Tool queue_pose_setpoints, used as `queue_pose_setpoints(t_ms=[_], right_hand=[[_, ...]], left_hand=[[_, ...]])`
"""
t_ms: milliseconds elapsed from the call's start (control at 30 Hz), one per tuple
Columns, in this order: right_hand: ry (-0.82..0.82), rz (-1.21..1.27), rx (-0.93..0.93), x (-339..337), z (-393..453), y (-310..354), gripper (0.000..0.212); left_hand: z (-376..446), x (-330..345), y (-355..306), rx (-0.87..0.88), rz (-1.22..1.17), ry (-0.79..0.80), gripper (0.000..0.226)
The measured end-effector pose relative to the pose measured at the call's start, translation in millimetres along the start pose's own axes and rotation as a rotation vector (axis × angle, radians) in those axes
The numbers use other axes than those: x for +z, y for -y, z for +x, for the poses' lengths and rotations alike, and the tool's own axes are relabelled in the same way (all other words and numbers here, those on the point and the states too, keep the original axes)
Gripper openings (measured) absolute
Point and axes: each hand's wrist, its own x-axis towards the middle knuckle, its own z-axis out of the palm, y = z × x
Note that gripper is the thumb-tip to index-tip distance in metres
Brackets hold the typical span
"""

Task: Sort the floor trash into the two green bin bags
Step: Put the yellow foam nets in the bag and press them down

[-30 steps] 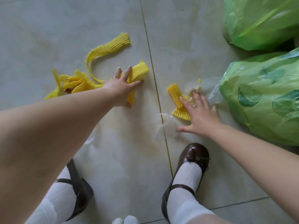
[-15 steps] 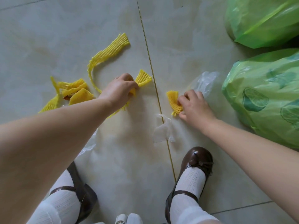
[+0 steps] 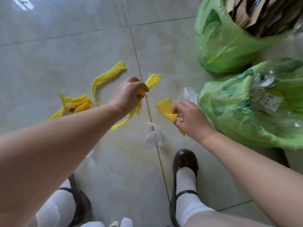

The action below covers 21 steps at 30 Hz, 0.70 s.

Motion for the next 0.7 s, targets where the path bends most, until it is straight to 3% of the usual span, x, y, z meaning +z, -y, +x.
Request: queue_pose_setpoints(t_ms=[233, 400, 567, 700], right_hand=[[-0.368, 0.037, -0.015, -122.2, -54.3, 27.7, 0.018], [-0.584, 0.121, 0.089, -187.2, -98.5, 4.3, 0.017], [-0.604, 0.278, 0.219, -203.8, -120.5, -38.7, 0.021], [-0.530, 0.223, 0.353, -190.4, -118.7, -81.2, 0.022]], left_hand=[[-18.1, -47.0, -124.0, 0.121, -0.205, -0.217, 0.030], [-25.8, -53.5, -226.7, 0.233, -0.353, -0.235, 0.033], [-31.6, -16.7, -304.4, 0.240, -0.438, -0.112, 0.045], [-21.6, 20.1, -328.9, 0.321, -0.293, 0.039, 0.062]])
